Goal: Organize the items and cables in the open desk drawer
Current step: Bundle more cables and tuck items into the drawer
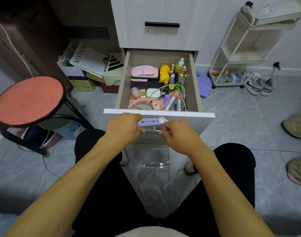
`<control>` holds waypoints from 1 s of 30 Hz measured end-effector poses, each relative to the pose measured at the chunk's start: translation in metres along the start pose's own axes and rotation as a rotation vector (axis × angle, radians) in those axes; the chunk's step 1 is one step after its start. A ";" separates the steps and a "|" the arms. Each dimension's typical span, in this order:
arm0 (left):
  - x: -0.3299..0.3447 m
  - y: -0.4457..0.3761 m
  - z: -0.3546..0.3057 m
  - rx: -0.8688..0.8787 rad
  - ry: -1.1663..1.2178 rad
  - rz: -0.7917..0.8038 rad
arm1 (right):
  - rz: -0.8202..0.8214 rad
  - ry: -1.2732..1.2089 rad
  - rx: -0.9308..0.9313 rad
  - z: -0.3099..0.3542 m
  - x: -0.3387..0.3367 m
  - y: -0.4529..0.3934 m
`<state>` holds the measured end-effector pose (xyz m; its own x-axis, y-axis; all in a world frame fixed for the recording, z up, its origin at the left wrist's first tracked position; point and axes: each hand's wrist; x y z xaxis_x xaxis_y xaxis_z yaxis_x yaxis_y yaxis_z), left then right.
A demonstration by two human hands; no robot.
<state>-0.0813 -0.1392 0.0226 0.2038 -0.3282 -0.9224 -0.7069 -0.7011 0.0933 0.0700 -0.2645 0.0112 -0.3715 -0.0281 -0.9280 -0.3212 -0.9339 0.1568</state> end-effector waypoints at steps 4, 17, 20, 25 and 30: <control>0.002 0.003 0.006 0.118 -0.087 0.116 | -0.097 0.058 -0.012 -0.001 -0.021 -0.008; 0.011 0.023 0.016 0.116 0.908 0.183 | -0.015 -0.895 0.180 -0.021 0.015 0.009; 0.031 0.023 0.015 -0.047 0.843 0.080 | -0.015 -0.567 0.109 -0.013 0.031 0.013; 0.038 0.019 0.011 -0.125 0.346 0.018 | 0.029 -0.159 0.020 -0.009 0.036 0.015; 0.036 0.018 0.006 0.026 0.042 0.049 | -0.071 -0.072 0.033 -0.014 0.019 0.010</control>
<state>-0.0911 -0.1602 -0.0108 0.1966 -0.3887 -0.9001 -0.7340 -0.6670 0.1277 0.0719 -0.2795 -0.0099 -0.4080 0.0641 -0.9107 -0.3766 -0.9205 0.1039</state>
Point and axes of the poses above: each hand's wrist, its own y-axis away from the middle knuckle, its own x-axis out of the palm, z = x × y, and after that the axes turned 10 degrees about y, right-handed
